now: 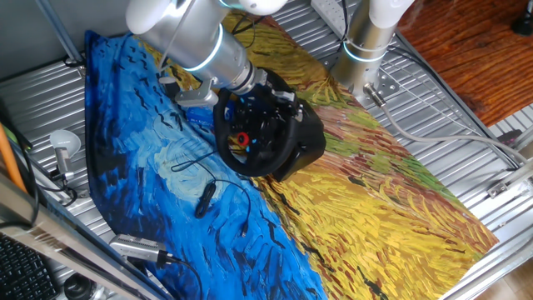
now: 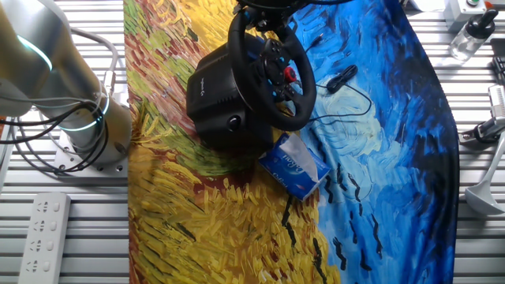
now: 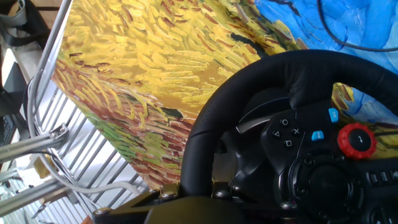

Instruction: Rotate the steering wheel 90 degrees clockwise

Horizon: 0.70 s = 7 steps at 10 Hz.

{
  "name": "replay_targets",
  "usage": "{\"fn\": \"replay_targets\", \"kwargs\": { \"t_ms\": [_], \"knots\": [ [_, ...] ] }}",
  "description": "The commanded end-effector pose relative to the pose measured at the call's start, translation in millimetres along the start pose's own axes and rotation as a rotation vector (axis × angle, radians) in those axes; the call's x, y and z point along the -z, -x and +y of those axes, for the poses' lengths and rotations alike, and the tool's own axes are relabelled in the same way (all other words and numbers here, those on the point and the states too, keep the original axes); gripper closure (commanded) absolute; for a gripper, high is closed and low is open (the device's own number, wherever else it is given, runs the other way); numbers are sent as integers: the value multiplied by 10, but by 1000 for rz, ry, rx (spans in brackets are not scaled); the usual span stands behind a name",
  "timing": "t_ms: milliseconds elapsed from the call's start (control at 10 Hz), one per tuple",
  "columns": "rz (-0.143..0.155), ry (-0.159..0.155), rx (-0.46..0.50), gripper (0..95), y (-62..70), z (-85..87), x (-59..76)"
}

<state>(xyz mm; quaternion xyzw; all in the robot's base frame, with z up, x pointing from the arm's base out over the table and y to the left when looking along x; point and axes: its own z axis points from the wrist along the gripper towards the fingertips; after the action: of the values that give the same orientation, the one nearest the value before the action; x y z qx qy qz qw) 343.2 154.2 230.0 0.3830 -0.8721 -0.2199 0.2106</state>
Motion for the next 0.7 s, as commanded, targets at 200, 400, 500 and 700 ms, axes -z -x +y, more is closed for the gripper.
{"fn": "replay_targets", "kwargs": {
  "t_ms": [200,400,500,700],
  "knots": [
    [-3,3,-43,950,48,0,15],
    [-8,-5,-48,950,69,-13,5],
    [-10,-8,-54,950,82,-28,-11],
    [-19,0,-79,950,107,-24,-4]
  ]
}}
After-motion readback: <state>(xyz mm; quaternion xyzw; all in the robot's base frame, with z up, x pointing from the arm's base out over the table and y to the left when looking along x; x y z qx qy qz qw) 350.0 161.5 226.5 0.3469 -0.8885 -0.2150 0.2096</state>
